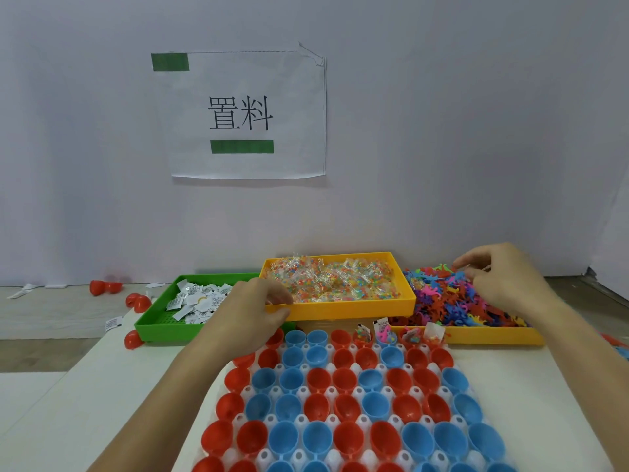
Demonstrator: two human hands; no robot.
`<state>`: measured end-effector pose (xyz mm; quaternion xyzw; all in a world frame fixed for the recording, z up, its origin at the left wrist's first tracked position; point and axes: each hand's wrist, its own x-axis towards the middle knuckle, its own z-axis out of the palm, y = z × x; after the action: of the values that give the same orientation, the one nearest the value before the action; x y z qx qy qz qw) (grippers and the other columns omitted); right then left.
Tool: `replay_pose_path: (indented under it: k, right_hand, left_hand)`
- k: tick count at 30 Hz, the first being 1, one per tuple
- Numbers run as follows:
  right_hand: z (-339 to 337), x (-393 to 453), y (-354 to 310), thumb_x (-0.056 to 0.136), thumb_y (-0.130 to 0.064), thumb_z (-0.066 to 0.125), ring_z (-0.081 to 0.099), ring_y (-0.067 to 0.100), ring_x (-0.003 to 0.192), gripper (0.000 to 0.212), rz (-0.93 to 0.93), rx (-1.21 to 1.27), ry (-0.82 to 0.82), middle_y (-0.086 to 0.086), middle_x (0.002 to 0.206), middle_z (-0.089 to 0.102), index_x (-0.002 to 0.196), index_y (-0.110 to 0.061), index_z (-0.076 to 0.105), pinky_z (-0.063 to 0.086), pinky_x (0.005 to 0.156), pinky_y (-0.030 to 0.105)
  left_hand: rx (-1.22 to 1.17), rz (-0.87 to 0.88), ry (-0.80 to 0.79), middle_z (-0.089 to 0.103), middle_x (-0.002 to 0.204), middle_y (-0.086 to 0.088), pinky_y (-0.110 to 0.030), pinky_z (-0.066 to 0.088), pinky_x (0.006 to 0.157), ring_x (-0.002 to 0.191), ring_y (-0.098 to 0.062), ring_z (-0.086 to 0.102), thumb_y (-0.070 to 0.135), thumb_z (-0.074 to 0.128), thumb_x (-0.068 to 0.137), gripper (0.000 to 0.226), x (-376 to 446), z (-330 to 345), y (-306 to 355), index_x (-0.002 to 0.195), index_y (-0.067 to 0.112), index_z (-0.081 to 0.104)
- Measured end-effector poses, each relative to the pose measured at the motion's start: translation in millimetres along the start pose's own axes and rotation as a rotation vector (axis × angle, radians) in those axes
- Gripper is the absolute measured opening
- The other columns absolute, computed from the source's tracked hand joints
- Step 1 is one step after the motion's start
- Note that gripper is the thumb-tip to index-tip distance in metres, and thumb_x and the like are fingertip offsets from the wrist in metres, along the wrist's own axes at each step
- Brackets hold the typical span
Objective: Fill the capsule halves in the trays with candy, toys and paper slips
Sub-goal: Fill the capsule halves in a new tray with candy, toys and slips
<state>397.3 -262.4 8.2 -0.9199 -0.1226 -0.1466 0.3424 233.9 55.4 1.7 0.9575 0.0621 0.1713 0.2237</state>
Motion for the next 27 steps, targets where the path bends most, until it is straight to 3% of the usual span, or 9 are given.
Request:
replay_pose_path:
  k: [7,11,13,17,22,27]
  right_hand:
    - [-6.1,-14.4,-33.3,0.092,-0.006,0.068,0.064,0.017,0.094,0.024,-0.108,0.280,-0.088,0.002,0.100,0.068,0.097,-0.029,0.072,0.052,0.084,0.035]
    - [-4.3,-28.8,-64.4,0.088,-0.012,0.073,0.068,0.006,0.086,0.021,-0.213,0.415,-0.174,-0.005,0.094,0.071,0.099,-0.030,0.072,0.052,0.072,0.013]
    - [-1.5,-38.0,-80.8,0.087,-0.013,0.075,0.070,0.002,0.084,0.020,-0.259,0.486,-0.243,-0.007,0.089,0.074,0.097,-0.030,0.073,0.053,0.068,0.010]
    - [7.3,-56.0,-107.1,0.085,-0.016,0.077,0.072,0.007,0.083,0.017,-0.341,0.538,-0.356,-0.009,0.087,0.075,0.095,-0.029,0.074,0.056,0.074,0.016]
    - [17.9,-69.4,-120.7,0.087,-0.012,0.075,0.072,0.008,0.084,0.016,-0.389,0.563,-0.418,-0.005,0.087,0.076,0.096,-0.025,0.074,0.055,0.077,0.016]
    - [20.9,-72.0,-123.1,0.087,-0.011,0.075,0.072,0.008,0.084,0.017,-0.381,0.564,-0.393,-0.006,0.085,0.076,0.094,-0.027,0.074,0.057,0.080,0.020]
  left_hand:
    - [-0.047,0.023,0.044,0.069,0.095,0.011,-0.015,0.048,0.077,0.089,-0.001,0.062,0.019,0.065,0.092,0.015,-0.5,-3.1,6.2,0.105,0.022,0.072]
    - [-0.197,0.095,0.075,0.072,0.093,0.013,-0.016,0.054,0.081,0.085,0.001,0.066,0.023,0.067,0.091,0.013,-1.9,-7.3,21.4,0.102,0.023,0.074]
    - [-0.347,0.116,0.043,0.073,0.093,0.010,-0.021,0.056,0.081,0.086,-0.001,0.068,0.027,0.069,0.090,0.013,-3.9,-8.7,31.9,0.103,0.024,0.073]
    - [-0.647,0.118,-0.044,0.076,0.091,0.004,-0.025,0.058,0.077,0.082,-0.011,0.073,0.028,0.072,0.087,0.021,-8.3,-10.4,50.4,0.108,0.022,0.069]
    - [-0.682,0.147,-0.021,0.076,0.076,-0.004,-0.022,0.056,0.068,0.072,-0.017,0.074,0.009,0.071,0.088,0.005,-9.6,-9.7,53.1,0.091,0.010,0.074]
    - [-0.720,0.129,-0.064,0.076,0.080,-0.008,-0.026,0.057,0.071,0.074,-0.021,0.074,0.006,0.072,0.087,0.005,-10.5,-12.0,52.5,0.092,0.006,0.073]
